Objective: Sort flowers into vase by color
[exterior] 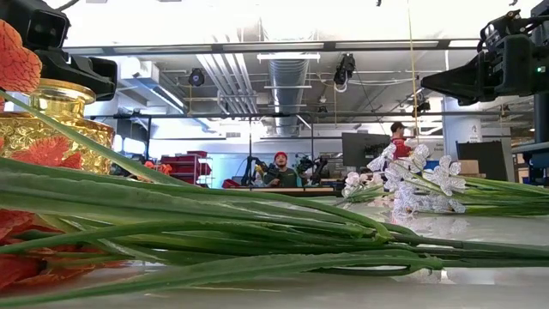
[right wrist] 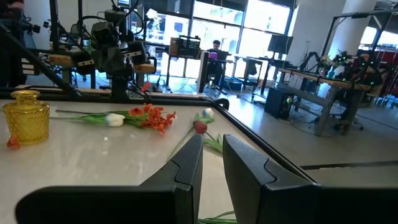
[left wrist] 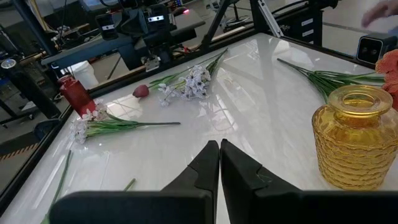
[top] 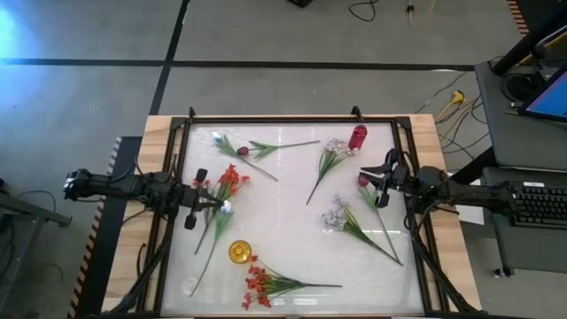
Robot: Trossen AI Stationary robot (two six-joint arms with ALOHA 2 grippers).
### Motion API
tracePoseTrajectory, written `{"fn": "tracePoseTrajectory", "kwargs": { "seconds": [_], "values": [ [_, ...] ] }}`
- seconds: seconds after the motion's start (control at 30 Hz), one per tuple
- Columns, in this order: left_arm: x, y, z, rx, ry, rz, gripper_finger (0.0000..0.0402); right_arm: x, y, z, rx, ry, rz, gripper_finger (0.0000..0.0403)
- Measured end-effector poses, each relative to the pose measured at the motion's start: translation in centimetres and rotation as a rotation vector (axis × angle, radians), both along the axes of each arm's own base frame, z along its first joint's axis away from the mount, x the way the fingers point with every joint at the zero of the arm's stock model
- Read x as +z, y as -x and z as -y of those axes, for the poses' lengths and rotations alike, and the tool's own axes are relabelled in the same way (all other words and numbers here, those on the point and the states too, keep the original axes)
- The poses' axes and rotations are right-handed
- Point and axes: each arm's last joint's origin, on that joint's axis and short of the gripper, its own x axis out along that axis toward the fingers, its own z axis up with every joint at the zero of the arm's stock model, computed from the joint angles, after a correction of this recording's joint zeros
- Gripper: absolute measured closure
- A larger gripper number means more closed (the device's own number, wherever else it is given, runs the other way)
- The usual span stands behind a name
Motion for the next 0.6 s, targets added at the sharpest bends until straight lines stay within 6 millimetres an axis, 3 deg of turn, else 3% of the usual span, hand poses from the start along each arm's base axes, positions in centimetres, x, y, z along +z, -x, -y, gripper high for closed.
{"fn": "tracePoseTrajectory", "kwargs": {
  "seconds": [0.37, 0.6],
  "values": [
    [0.0, 0.0, 0.0, -0.002, -0.007, 0.005, 0.0402, 0.0, 0.0, 0.0, 0.001, 0.000, 0.000, 0.0346],
    [3.4, -0.2, 0.0, 0.019, 0.234, 0.331, 0.0402, 0.4, 0.0, 0.0, 0.000, -0.048, 0.059, 0.0346]
  ]
}}
